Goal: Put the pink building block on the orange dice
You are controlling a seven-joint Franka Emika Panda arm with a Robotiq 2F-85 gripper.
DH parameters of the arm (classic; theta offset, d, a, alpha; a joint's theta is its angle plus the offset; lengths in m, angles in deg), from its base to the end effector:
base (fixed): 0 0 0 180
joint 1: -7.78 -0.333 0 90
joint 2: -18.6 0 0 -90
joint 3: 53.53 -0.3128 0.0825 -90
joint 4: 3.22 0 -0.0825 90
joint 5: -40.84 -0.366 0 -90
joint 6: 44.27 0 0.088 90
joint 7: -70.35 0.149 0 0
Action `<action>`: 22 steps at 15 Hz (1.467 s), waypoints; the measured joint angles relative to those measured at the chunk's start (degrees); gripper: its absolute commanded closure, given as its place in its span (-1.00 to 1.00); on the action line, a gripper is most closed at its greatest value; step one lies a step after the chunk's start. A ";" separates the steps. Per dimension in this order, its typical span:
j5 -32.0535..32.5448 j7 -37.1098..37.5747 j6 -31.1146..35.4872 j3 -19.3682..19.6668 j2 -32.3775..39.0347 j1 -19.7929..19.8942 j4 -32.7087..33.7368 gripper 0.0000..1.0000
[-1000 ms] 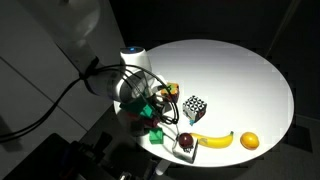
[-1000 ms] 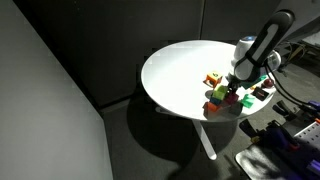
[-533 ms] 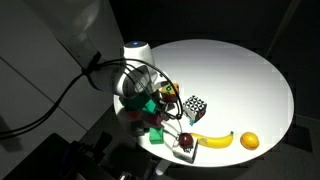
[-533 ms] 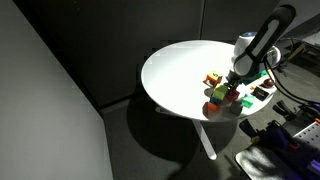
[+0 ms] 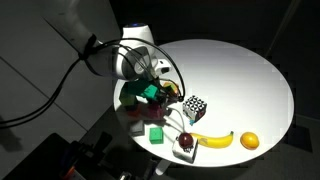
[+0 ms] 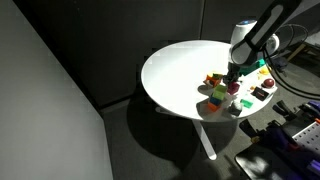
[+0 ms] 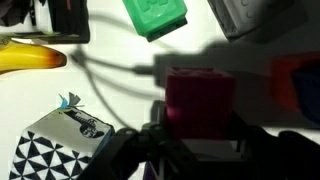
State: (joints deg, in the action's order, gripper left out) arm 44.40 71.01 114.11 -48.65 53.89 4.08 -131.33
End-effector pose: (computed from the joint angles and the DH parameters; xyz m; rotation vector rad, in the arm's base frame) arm 0.5067 -0.0144 0.0585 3.0683 0.0616 -0.1337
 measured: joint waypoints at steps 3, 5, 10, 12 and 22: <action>0.29 0.11 -4.45 0.23 -1.35 -0.14 2.56 0.36; 0.69 0.19 -7.29 0.54 -1.77 -0.14 4.86 0.36; 2.07 0.29 -13.03 0.92 -1.69 -0.14 10.37 0.36; 3.34 0.28 -14.38 0.87 -1.18 -0.18 12.48 0.36; 6.60 -1.46 -15.10 0.07 5.44 -0.54 22.67 0.36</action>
State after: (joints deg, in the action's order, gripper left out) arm 51.01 69.56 99.01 -48.58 59.32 3.54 -108.66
